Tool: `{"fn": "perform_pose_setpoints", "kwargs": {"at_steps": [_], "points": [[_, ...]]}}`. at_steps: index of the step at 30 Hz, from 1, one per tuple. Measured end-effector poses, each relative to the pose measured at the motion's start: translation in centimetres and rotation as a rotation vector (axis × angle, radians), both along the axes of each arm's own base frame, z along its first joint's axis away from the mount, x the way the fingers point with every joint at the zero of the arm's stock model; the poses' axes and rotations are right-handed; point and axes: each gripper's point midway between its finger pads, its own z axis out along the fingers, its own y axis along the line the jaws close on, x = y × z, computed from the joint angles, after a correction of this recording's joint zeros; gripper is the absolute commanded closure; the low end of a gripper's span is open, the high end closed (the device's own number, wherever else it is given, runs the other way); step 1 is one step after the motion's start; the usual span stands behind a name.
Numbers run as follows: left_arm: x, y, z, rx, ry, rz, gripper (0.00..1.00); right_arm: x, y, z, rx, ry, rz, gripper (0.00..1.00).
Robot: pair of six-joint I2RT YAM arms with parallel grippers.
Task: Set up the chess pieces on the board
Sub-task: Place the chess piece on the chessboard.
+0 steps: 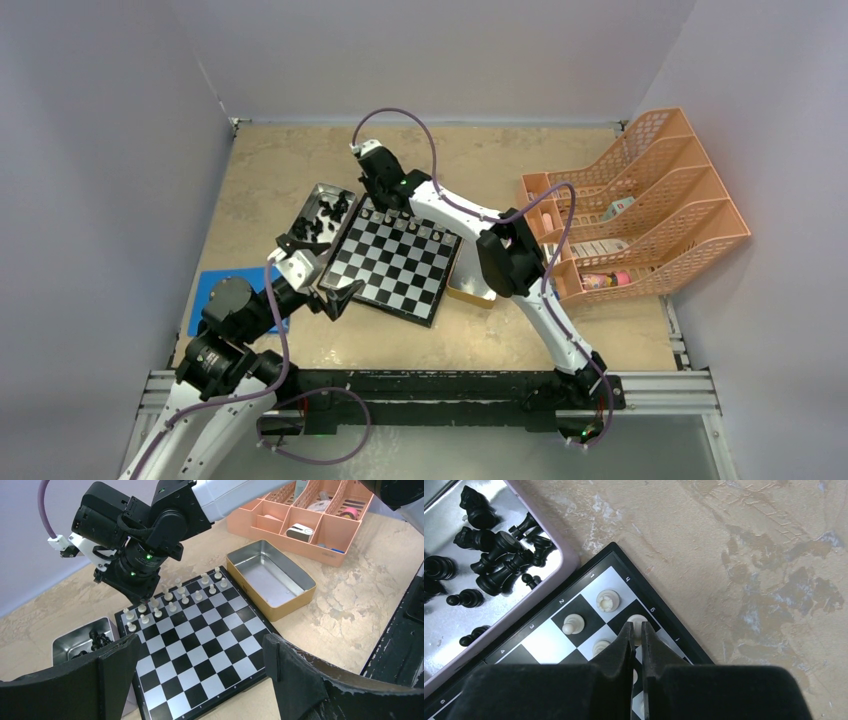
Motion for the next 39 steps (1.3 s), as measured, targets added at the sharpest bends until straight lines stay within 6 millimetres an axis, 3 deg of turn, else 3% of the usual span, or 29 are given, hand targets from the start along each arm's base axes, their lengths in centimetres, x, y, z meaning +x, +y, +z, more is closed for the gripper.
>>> {"fn": "perform_pose_setpoints", "kwargs": {"at_steps": [11, 23, 27, 35, 37, 39], "points": [[0.1, 0.2, -0.3, 0.006, 0.01, 0.01, 0.07, -0.3, 0.0, -0.4, -0.007, 0.017, 0.016, 0.69], [0.5, 0.3, -0.6, 0.012, 0.027, 0.031, 0.07, -0.1, -0.3, 0.4, -0.002, 0.007, -0.008, 0.59], [1.2, 0.8, -1.0, -0.01, 0.068, 0.087, 0.07, -0.8, -1.7, 3.4, 0.024, -0.012, -0.051, 0.59], [2.6, 1.6, -2.0, -0.053, 0.17, 0.199, 0.07, -4.8, -6.3, 14.3, 0.221, -0.102, -0.17, 0.63], [2.8, 1.5, -2.3, -0.058, 0.196, 0.213, 0.07, -6.2, -7.8, 15.4, 0.26, -0.106, -0.202, 0.63], [3.0, 1.4, -2.8, -0.064, 0.233, 0.221, 0.07, -8.2, -9.8, 15.2, 0.291, -0.092, -0.235, 0.63]]}}
